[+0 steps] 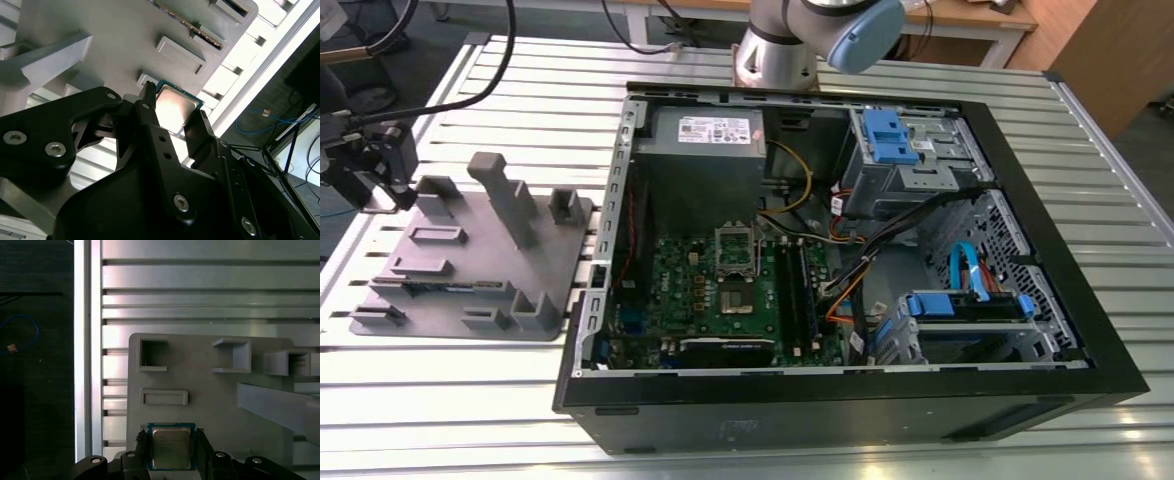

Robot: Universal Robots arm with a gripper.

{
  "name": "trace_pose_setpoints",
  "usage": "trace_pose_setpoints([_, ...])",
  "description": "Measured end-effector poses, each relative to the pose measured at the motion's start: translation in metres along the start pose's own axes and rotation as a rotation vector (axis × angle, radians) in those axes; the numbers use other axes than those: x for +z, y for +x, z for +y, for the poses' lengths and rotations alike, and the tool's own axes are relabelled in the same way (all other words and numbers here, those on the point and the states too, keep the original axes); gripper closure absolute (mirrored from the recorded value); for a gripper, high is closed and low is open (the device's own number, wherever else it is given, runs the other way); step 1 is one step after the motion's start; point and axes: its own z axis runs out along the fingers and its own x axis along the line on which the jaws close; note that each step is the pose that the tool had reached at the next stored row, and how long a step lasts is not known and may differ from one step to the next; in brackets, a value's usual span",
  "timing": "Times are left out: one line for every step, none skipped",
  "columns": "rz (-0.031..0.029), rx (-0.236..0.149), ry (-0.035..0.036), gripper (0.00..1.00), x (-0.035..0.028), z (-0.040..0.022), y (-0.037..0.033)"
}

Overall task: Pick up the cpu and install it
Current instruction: 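Pick up the cpu and move it towards the insertion slot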

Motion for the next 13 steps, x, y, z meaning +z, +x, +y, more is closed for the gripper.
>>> trace_pose_setpoints([0.0000, 0.000, 0.0000, 0.53, -0.0003, 0.0000, 0.0000])
trace_pose_setpoints([-0.0001, 0.000, -0.0001, 0.53, -0.0006, 0.0000, 0.0000])
trace_pose_setpoints([-0.0001, 0.000, 0.0000, 0.53, -0.0011, 0.0000, 0.0000])
trace_pose_setpoints([-0.0001, 0.000, 0.0000, 0.53, -0.0014, 0.0000, 0.0000])
trace_pose_setpoints([0.0000, 0.000, 0.0000, 0.53, -0.0018, 0.0000, -0.0001])
trace_pose_setpoints([0.0000, 0.000, 0.0000, 0.53, -0.0021, 0.0001, -0.0001])
trace_pose_setpoints([-0.0002, 0.000, -0.0001, 0.53, -0.0023, 0.0001, -0.0001])
trace_pose_setpoints([-0.0002, 0.000, -0.0001, 0.53, -0.0026, 0.0001, -0.0001])
trace_pose_setpoints([0.0000, 0.000, 0.0000, 0.53, -0.0030, 0.0001, -0.0001])
trace_pose_setpoints([0.0000, 0.000, 0.0000, 0.53, -0.0032, 0.0001, -0.0001])
trace_pose_setpoints([-0.0001, 0.000, 0.0000, 0.53, -0.0035, 0.0001, -0.0001])
trace_pose_setpoints([-0.0001, 0.000, -0.0001, 0.53, -0.0036, 0.0001, -0.0001])
trace_pose_setpoints([-0.0001, 0.000, 0.0000, 0.53, -0.0039, 0.0001, -0.0001])
